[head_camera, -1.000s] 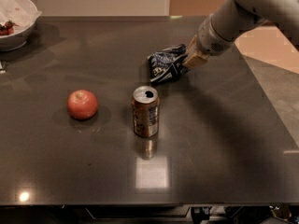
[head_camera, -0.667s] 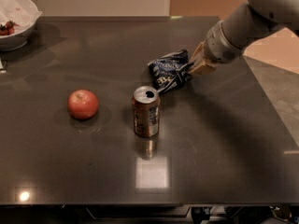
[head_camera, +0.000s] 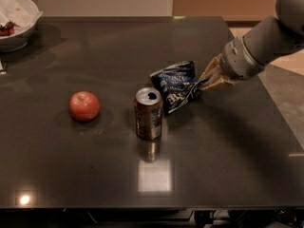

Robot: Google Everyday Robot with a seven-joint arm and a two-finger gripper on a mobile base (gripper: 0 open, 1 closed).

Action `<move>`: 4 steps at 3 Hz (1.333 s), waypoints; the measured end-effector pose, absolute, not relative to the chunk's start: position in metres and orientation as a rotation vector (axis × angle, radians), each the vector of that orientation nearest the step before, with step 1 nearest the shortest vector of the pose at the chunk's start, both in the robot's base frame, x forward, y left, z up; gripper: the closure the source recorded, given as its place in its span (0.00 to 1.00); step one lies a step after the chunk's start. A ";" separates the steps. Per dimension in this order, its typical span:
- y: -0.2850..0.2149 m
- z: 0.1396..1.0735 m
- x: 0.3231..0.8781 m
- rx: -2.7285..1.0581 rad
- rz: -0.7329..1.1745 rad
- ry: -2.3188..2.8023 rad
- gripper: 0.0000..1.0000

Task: Move blue chip bag near orange can

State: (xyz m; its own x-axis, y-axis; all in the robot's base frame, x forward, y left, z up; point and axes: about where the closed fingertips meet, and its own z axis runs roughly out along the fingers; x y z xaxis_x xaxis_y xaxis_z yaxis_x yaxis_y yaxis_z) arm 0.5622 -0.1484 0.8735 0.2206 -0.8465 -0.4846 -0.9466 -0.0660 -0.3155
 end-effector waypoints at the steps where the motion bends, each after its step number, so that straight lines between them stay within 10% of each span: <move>1: -0.156 0.873 0.543 -1.966 0.260 1.593 1.00; 3: -0.156 0.881 0.508 -2.028 0.310 1.465 1.00; 4: -0.153 0.882 0.496 -2.034 0.344 1.429 0.82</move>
Offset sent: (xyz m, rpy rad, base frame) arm -0.0610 -0.0146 0.0105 0.0472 -0.0285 0.1797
